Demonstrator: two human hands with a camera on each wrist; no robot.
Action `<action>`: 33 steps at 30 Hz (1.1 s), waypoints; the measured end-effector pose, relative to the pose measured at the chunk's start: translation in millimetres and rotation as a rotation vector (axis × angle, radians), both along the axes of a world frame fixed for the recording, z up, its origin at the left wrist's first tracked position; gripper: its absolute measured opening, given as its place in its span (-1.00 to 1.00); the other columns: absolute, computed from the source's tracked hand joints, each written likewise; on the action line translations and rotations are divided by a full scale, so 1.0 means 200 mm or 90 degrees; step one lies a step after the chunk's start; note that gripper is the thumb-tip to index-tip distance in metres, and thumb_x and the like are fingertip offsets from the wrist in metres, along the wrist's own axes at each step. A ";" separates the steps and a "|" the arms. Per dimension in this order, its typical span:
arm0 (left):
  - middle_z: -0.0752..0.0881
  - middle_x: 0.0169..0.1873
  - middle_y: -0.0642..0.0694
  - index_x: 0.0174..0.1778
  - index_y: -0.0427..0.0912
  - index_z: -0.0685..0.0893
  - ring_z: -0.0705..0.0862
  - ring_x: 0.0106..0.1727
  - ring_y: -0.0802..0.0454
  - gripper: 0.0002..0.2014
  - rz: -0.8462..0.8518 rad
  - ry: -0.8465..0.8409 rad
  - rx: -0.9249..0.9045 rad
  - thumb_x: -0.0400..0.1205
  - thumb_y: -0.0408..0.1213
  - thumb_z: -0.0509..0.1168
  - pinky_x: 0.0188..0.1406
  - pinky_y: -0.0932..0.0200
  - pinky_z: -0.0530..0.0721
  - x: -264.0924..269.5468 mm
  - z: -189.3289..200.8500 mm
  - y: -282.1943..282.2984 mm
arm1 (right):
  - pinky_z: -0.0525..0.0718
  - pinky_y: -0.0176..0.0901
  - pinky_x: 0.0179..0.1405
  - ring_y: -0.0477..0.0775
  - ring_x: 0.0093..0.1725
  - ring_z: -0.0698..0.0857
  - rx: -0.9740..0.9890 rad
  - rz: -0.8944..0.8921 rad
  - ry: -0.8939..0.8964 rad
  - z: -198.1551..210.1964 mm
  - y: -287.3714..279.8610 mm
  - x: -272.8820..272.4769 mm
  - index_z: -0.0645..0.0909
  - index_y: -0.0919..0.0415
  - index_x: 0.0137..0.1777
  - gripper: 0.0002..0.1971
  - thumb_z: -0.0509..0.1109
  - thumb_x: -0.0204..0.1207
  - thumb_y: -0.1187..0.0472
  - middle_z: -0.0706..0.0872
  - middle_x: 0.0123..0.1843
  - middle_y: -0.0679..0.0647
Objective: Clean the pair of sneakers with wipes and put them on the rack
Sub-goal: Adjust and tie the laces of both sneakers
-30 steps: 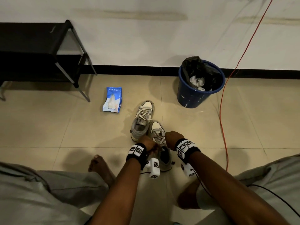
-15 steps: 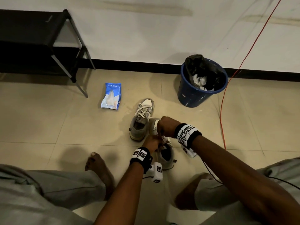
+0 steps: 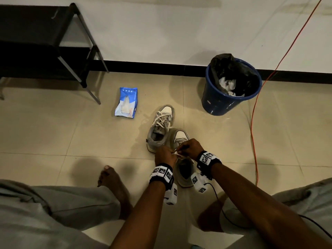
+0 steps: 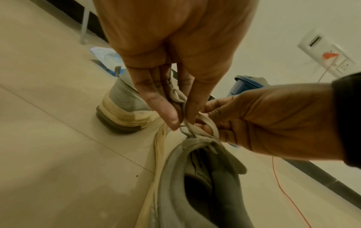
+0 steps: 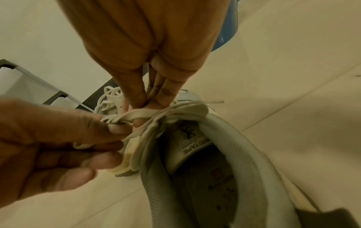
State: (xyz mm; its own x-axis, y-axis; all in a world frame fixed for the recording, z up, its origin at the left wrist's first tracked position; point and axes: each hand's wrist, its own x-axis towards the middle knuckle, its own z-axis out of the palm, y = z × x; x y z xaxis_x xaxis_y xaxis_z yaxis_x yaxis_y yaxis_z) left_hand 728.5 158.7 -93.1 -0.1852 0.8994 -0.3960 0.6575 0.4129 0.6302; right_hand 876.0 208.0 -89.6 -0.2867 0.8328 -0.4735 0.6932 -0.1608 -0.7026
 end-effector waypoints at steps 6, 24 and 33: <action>0.84 -0.27 -0.15 -0.13 -0.13 0.89 0.78 -0.21 -0.10 -0.86 0.033 -0.012 0.017 0.48 -0.16 0.53 -0.33 0.24 0.50 0.03 -0.03 0.00 | 0.69 -0.12 -0.10 -0.10 -0.28 0.71 -0.003 -0.050 0.017 0.00 -0.01 0.01 0.84 0.20 -0.15 -0.87 0.58 0.33 0.38 0.81 -0.28 0.08; 0.79 -0.15 -0.37 -0.09 -0.47 0.75 0.74 -0.07 -0.42 -0.73 0.069 -0.171 -0.119 0.48 -0.29 0.46 -0.18 -0.16 0.71 0.01 0.10 0.07 | 0.63 -0.19 -0.14 0.12 -0.12 0.75 0.098 -0.093 -0.170 0.17 0.07 0.08 0.81 0.14 -0.16 -0.89 0.48 0.36 0.30 0.83 -0.17 0.12; 0.63 -0.54 -0.06 -0.26 -0.25 0.66 0.50 -0.59 0.14 -0.80 0.249 -0.570 -0.307 0.67 -0.40 0.22 -0.65 0.35 0.40 0.06 0.06 -0.01 | 0.82 0.09 -0.25 0.29 -0.24 0.82 -0.165 -0.148 0.015 0.24 -0.16 0.07 0.75 0.34 -0.04 -0.85 0.47 0.38 0.41 0.79 -0.25 0.36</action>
